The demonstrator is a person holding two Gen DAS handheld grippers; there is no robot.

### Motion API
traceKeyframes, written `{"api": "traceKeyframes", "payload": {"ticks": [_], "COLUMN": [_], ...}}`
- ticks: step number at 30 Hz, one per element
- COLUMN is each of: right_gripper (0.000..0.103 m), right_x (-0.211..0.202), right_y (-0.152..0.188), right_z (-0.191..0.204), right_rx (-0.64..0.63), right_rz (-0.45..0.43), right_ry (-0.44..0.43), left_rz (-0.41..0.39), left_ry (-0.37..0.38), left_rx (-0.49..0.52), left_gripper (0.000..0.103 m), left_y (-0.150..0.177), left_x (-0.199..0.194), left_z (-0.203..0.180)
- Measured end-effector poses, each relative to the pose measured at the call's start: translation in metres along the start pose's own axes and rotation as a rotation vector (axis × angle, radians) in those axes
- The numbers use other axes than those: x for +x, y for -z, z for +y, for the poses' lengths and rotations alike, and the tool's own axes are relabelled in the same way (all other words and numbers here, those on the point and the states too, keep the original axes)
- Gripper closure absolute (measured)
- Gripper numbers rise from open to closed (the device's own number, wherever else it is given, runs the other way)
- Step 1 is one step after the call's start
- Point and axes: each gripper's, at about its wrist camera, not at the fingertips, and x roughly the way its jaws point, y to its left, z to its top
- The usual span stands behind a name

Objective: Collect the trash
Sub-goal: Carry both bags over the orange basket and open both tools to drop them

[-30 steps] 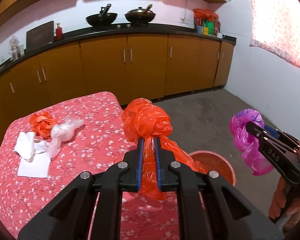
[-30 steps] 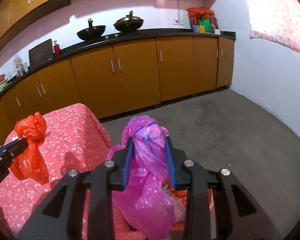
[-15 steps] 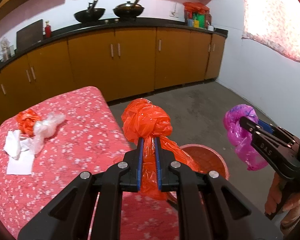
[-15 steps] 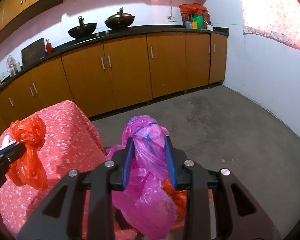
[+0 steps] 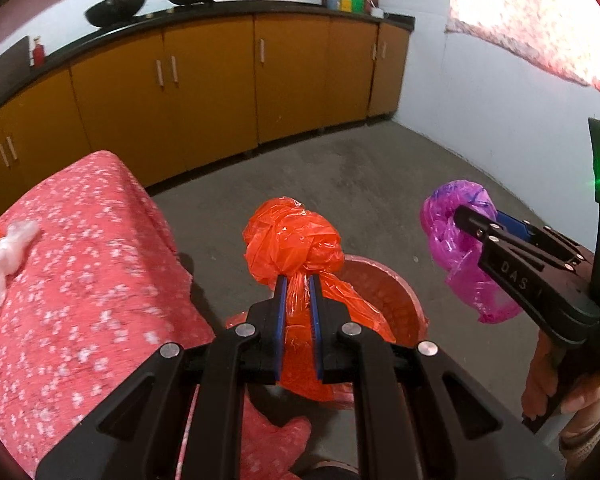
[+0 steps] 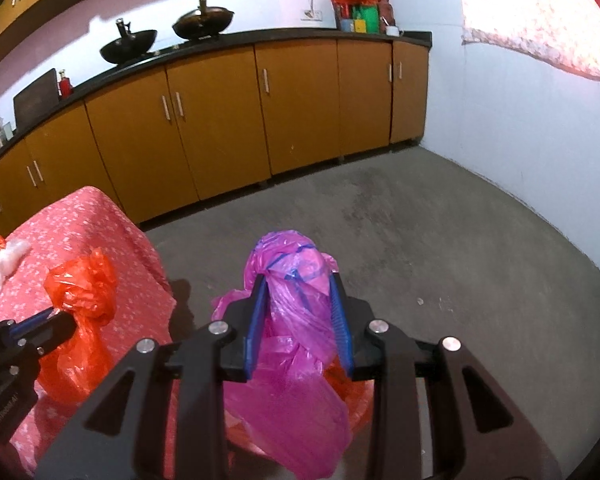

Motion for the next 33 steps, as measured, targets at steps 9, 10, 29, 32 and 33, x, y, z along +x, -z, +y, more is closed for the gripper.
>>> {"api": "traceKeyframes", "payload": {"ticks": [9, 10, 29, 32, 33], "right_gripper": [0.072, 0.072, 0.047, 0.047, 0.047], "right_x": [0.031, 0.033, 0.07, 0.062, 0.059], "right_y": [0.002, 0.003, 0.01, 0.004, 0.003], "right_z": [-0.021, -0.022, -0.001, 0.003, 0.004], "right_rx": [0.016, 0.017, 0.023, 0.025, 0.025], "right_rz": [0.042, 0.045, 0.11, 0.094, 0.089], "right_ry": [0.018, 0.019, -0.034, -0.027, -0.025], "left_rz": [0.051, 0.057, 0.036, 0.017, 0.011], "left_ry": [0.029, 0.031, -0.029, -0.052, -0.061], "left_rx": [0.04, 0.044, -0.074, -0.109, -0.115], "left_gripper": [0.092, 0.092, 0.077, 0.076, 0.076], "left_y": [-0.004, -0.005, -0.015, -0.014, -0.013], "left_x": [0.037, 0.041, 0.044, 0.031, 0.028], "left_z": [-0.027, -0.03, 0.016, 0.035, 0.04]}}
